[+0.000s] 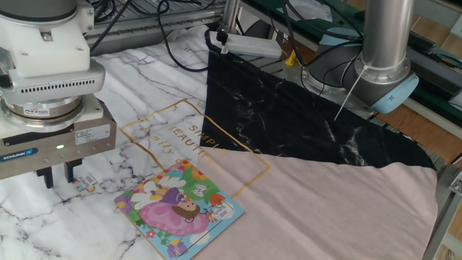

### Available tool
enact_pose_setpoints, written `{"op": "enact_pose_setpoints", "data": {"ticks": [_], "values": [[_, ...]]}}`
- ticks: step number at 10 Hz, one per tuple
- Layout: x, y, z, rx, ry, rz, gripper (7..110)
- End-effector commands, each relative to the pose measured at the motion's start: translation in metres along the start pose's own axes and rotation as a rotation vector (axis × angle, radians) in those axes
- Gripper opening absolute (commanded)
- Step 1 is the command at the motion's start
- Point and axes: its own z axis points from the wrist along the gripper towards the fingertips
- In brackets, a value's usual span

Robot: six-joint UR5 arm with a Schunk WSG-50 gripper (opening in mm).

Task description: Assemble one piece of a puzzle

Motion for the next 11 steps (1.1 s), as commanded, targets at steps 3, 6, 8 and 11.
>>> {"op": "enact_pose_setpoints", "data": {"ticks": [3, 6, 8, 11], "values": [[0.008, 0.011, -0.009, -0.014, 0.012, 0.037, 22], [0.008, 0.028, -0.027, -0.005, -0.038, 0.035, 22], [0.008, 0.033, -0.030, -0.008, -0.047, 0.018, 22], [-0.002, 0.041, -0.025, 0.021, -0.073, 0.013, 22]]}}
